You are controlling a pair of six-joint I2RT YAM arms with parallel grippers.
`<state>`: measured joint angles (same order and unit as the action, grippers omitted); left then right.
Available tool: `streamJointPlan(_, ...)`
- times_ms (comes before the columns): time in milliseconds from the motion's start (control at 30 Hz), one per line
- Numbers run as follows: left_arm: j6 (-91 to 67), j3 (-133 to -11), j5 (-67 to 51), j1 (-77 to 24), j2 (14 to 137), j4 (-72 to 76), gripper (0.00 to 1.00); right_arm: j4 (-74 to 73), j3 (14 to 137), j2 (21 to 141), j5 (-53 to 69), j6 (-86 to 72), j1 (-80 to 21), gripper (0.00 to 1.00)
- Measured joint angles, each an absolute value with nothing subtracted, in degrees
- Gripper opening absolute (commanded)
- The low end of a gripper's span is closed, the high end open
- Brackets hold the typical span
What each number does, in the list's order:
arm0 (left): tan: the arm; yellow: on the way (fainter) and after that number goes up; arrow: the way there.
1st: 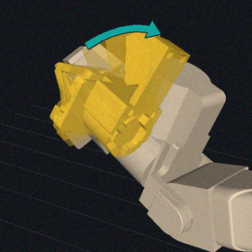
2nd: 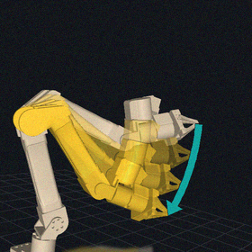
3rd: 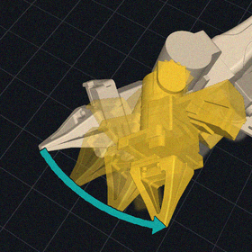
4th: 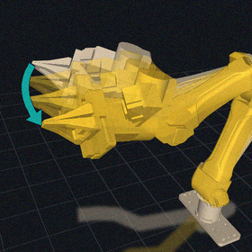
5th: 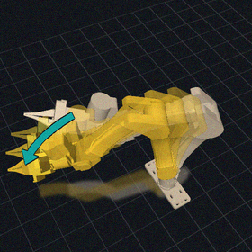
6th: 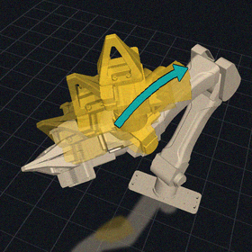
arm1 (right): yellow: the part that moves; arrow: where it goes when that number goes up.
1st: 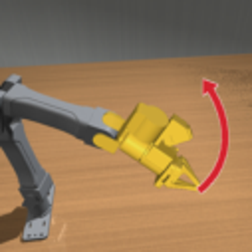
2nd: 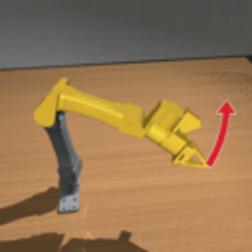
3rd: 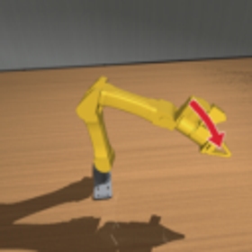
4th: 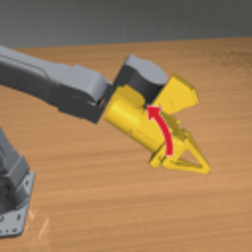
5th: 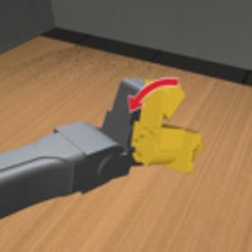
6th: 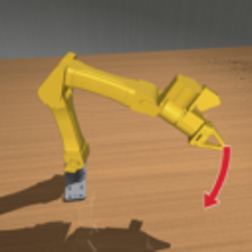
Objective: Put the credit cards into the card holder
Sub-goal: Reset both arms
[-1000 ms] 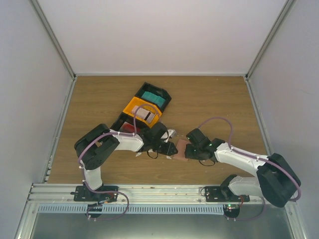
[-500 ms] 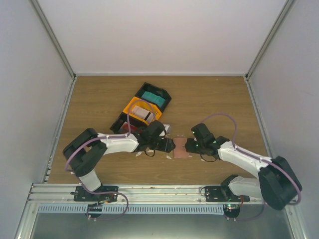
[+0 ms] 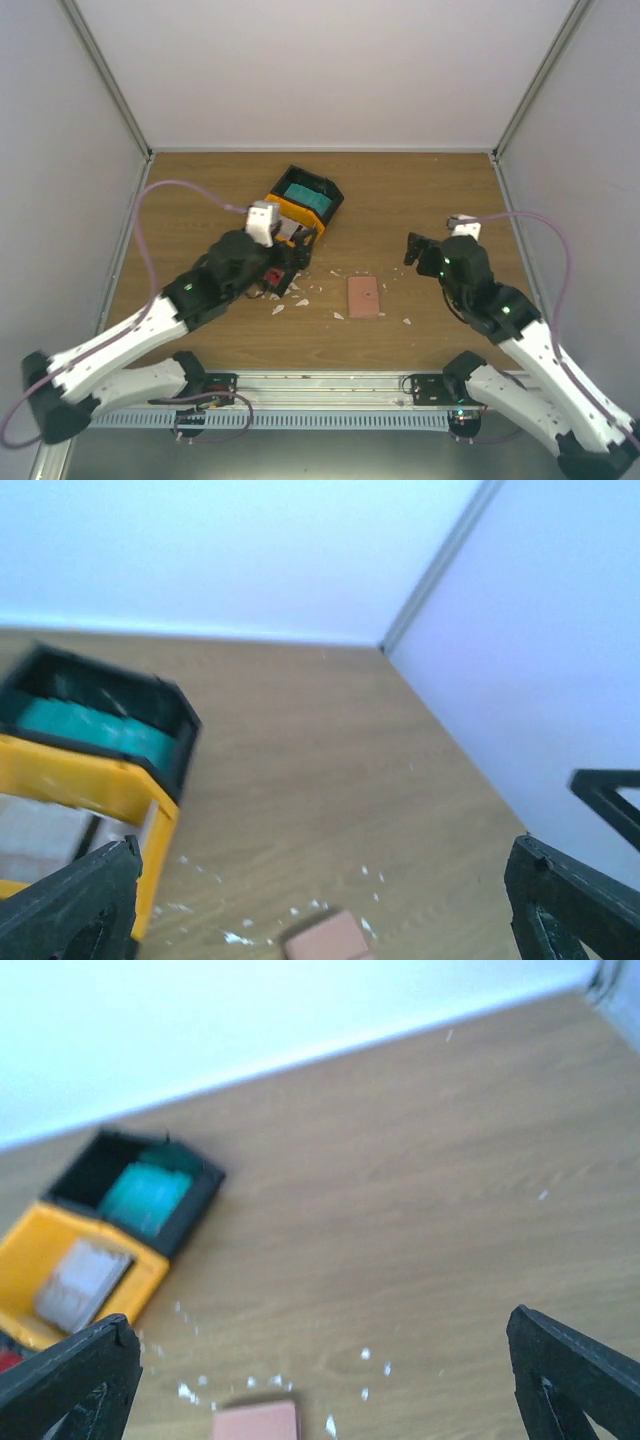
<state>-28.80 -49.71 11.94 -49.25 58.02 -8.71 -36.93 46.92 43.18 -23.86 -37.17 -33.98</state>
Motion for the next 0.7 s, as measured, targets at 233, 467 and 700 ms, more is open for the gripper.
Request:
streamJointPlan(233, -27.8, -49.6, 24.4, -49.3, 38.9, -15.8, 0.99, -40.9, 52.9, 33.7, -34.7, -35.9, -34.0, 1.00)
streamJointPlan(467, -26.8, -49.8, 32.0, -49.3, 28.9, -23.9, 0.99, -45.0, 53.9, 28.2, -43.2, -35.8, -34.0, 1.00)
streamJointPlan(700, -25.0, -50.7, 35.8, -49.3, 25.8, -28.7, 0.99, -45.6, 54.5, 24.4, -47.0, -35.7, -34.0, 1.00)
